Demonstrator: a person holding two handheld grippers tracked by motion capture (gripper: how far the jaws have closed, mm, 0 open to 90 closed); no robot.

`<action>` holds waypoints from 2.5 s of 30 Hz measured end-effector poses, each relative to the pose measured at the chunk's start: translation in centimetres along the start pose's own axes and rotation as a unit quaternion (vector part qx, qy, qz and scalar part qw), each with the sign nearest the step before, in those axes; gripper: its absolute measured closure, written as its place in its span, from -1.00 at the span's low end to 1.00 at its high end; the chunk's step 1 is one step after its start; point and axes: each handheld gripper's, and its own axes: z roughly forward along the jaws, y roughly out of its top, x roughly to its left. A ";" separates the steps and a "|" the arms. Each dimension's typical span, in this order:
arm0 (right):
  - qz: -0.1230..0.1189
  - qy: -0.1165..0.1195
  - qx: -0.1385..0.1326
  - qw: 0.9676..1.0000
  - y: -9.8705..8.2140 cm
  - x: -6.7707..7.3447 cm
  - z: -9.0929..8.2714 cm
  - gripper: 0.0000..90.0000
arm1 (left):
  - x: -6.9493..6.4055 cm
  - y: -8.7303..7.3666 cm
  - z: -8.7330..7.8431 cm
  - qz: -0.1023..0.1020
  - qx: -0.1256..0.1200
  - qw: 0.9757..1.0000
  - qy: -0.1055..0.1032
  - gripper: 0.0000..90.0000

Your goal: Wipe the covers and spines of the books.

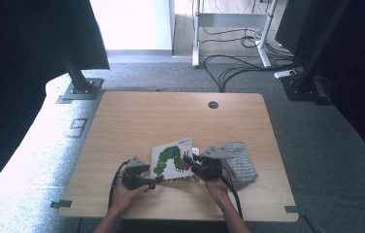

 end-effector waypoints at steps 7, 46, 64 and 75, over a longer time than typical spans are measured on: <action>-0.009 0.008 0.002 1.000 -0.1 0.3 -0.6 0.66 | 0.0 -0.1 0.0 0.002 0.003 1.000 -0.003 -0.60; -0.075 0.017 0.015 0.997 -0.4 1.1 -2.2 0.68 | 0.4 0.2 0.6 0.018 0.013 0.999 -0.026 -0.62; -0.079 0.024 0.022 0.996 -0.7 0.9 -2.4 0.68 | 0.6 0.3 0.6 0.014 0.004 0.999 -0.031 -0.61; -0.085 0.027 0.021 0.996 -0.9 1.0 -2.6 0.68 | 0.6 0.5 0.7 0.014 -0.007 0.999 -0.032 -0.62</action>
